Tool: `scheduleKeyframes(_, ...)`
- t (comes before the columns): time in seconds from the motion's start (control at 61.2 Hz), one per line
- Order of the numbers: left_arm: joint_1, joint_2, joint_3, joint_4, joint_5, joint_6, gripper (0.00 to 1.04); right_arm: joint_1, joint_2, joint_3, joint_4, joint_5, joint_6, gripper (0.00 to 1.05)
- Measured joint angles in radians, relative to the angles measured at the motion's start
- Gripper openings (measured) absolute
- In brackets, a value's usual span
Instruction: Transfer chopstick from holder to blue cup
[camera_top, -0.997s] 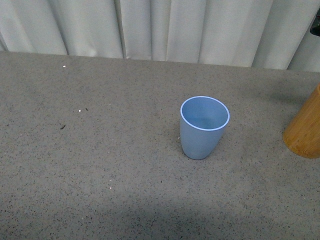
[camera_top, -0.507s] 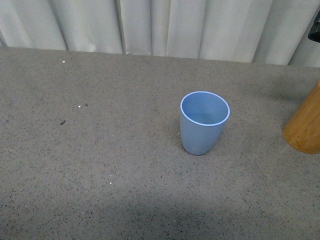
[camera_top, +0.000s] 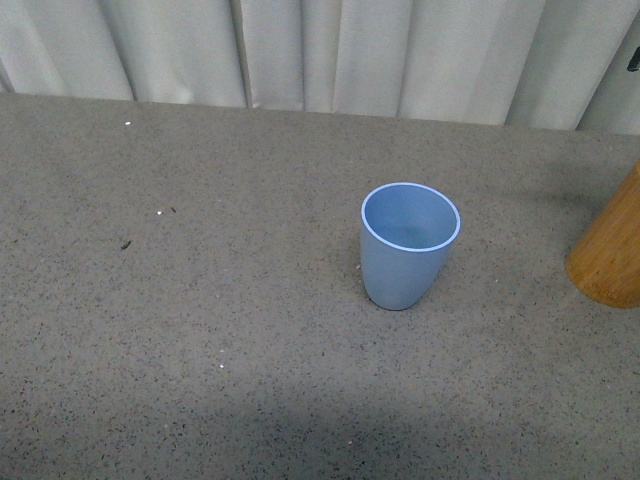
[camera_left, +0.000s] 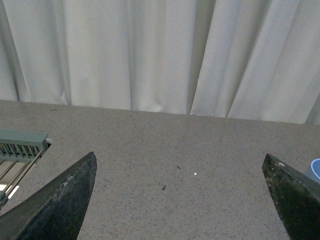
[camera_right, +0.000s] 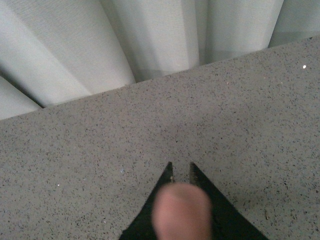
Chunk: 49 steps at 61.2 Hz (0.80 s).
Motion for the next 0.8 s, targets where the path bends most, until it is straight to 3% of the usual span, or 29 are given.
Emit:
scheduleKeyframes(0.065, 0.0, 0.0, 0.0, 0.0, 0.0, 0.0, 0.98, -0.002, 0.0, -0.006, 0.002, 0.0, -0.005, 0.01)
scheduleKeyframes(0.588, 0.0, 0.0, 0.0, 0.0, 0.0, 0.0, 0.98, -0.026, -0.072, -0.021, -0.024, 0.003, -0.012, 0.01)
scheduleKeyframes(0.801, 0.0, 0.0, 0.0, 0.0, 0.0, 0.0, 0.98, -0.025, -0.212, -0.008, -0.054, -0.043, -0.042, 0.01)
